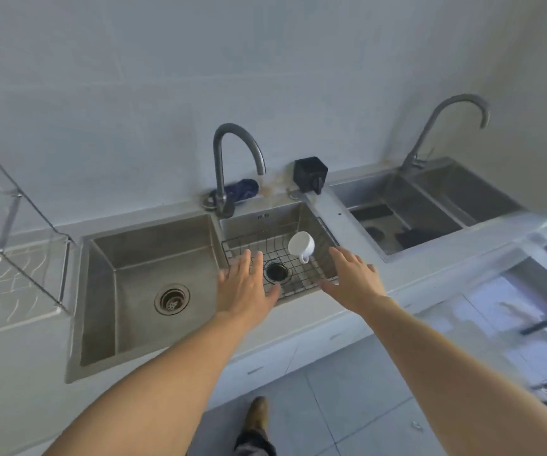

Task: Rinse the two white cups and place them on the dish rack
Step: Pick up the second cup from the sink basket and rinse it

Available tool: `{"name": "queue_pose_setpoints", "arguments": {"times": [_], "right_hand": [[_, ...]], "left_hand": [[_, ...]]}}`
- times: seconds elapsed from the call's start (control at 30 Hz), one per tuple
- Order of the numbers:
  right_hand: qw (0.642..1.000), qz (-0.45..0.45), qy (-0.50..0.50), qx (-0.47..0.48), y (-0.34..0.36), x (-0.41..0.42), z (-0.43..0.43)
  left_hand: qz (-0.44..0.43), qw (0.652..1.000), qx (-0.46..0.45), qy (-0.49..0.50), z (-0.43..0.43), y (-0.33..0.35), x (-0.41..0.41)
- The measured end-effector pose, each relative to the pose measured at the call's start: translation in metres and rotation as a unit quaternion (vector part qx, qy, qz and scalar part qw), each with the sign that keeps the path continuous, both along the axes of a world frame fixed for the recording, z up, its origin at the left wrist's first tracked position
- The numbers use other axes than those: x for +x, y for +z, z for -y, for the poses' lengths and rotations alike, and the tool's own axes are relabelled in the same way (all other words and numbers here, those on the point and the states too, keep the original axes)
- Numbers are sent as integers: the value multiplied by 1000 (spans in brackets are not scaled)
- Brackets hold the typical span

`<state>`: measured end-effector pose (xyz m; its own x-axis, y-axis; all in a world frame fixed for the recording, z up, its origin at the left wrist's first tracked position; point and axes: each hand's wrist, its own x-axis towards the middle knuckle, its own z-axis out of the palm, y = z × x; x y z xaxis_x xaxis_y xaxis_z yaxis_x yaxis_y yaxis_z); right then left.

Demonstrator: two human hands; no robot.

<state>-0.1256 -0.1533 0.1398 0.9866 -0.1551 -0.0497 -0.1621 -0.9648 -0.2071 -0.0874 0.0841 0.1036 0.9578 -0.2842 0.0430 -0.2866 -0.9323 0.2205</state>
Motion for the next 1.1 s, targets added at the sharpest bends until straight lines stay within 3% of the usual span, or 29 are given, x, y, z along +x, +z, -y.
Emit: {"name": "queue_pose_setpoints", "arguments": {"times": [0.27, 0.53, 0.87, 1.1], "right_hand": [[999, -25, 28, -29, -26, 100, 94], [985, -103, 124, -55, -53, 213, 128], [936, -194, 286, -70, -105, 287, 118], [897, -199, 387, -76, -132, 316, 131]], "left_hand": [[-40, 999, 6, 14, 97, -53, 82], [-84, 993, 13, 79, 136, -91, 146], [-116, 976, 14, 183, 161, -122, 147], [-160, 943, 9, 292, 207, -136, 139]]}}
